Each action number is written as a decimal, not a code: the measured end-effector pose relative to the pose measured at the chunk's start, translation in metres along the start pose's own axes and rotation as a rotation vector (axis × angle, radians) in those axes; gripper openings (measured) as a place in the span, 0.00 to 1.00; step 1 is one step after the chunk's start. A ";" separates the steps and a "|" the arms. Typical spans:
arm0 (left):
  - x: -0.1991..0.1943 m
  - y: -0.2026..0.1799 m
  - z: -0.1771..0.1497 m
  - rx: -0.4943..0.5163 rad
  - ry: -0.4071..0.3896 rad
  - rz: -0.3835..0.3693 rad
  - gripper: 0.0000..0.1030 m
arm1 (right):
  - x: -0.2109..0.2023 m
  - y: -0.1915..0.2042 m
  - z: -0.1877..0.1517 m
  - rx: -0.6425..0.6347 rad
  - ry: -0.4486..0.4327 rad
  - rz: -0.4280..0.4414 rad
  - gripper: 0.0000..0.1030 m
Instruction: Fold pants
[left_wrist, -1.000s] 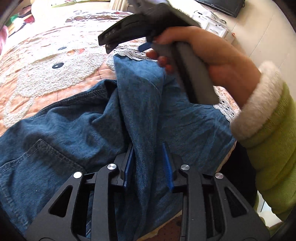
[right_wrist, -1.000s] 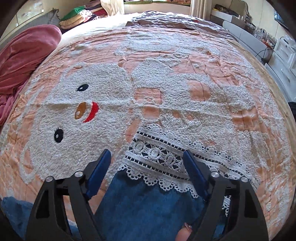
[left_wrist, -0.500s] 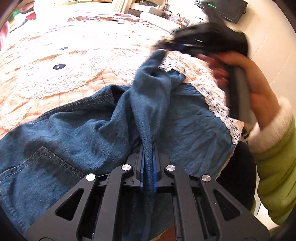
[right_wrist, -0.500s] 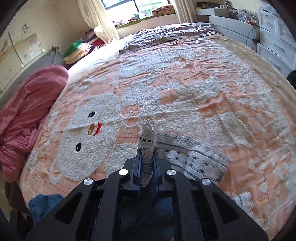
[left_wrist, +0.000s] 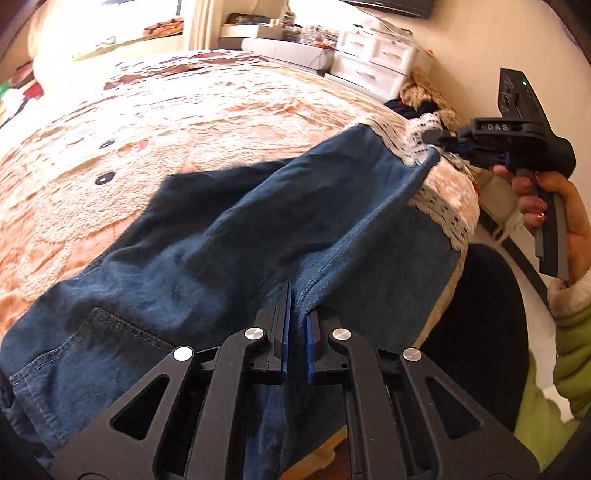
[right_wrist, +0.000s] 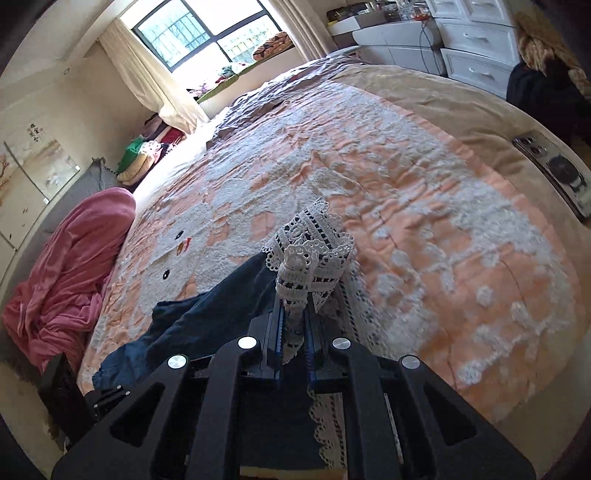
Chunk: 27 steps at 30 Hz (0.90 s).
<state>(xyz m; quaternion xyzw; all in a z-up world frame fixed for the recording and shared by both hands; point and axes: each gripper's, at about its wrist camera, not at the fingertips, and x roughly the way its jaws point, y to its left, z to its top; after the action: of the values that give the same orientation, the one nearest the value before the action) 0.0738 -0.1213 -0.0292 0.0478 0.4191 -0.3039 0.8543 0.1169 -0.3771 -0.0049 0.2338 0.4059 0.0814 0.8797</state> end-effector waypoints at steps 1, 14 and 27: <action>0.000 -0.001 -0.002 0.009 0.004 -0.002 0.01 | -0.004 -0.005 -0.006 0.018 -0.001 0.008 0.08; -0.008 -0.021 -0.022 0.125 0.013 0.027 0.02 | -0.021 -0.038 -0.066 0.028 0.056 -0.016 0.11; -0.014 -0.026 -0.035 0.158 0.014 0.061 0.02 | -0.023 -0.050 -0.083 0.017 0.121 -0.038 0.12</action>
<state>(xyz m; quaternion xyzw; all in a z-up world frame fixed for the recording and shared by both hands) 0.0284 -0.1239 -0.0366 0.1299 0.3982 -0.3094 0.8537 0.0371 -0.4000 -0.0601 0.2283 0.4635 0.0751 0.8529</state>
